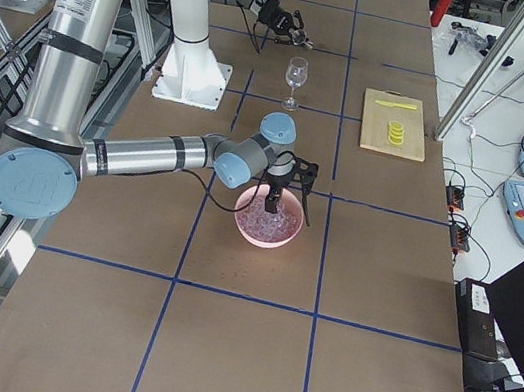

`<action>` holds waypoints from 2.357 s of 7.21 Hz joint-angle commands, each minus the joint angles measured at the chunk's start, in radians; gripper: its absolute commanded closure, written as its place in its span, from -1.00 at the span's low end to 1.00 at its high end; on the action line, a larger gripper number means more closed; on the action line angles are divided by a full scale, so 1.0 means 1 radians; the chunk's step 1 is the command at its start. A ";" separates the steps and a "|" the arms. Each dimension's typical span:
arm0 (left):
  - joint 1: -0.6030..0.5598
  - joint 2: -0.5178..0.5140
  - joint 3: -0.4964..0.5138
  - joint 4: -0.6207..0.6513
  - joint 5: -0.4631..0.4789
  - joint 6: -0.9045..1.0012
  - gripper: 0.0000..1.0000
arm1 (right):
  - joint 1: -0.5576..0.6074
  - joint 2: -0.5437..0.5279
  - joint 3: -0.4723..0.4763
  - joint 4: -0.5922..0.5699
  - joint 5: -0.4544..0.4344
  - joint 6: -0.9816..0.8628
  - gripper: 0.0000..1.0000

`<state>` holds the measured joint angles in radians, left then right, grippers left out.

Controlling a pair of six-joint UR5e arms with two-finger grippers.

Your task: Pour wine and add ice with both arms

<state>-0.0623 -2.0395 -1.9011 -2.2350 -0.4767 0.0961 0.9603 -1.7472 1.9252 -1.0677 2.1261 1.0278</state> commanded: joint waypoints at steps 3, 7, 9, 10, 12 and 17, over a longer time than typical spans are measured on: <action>-0.027 -0.001 0.026 0.000 0.047 0.171 1.00 | 0.000 0.000 0.000 0.002 0.001 0.000 -1.00; -0.028 -0.011 0.043 0.000 0.086 0.322 1.00 | 0.000 0.000 -0.002 0.002 0.003 0.000 -1.00; -0.028 -0.019 0.043 0.000 0.115 0.443 1.00 | 0.000 0.000 -0.002 0.002 0.003 0.000 -1.00; -0.028 -0.024 0.043 0.002 0.134 0.512 1.00 | 0.000 0.000 -0.002 0.003 0.003 0.000 -1.00; -0.027 -0.030 0.045 0.002 0.152 0.589 1.00 | 0.000 0.002 -0.002 0.003 0.003 -0.002 -1.00; -0.025 -0.048 0.073 -0.014 0.165 0.607 1.00 | 0.000 0.003 -0.003 0.003 0.002 -0.005 -1.00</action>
<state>-0.0862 -2.0864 -1.8297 -2.2387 -0.3121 0.7104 0.9612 -1.7445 1.9222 -1.0658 2.1289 1.0244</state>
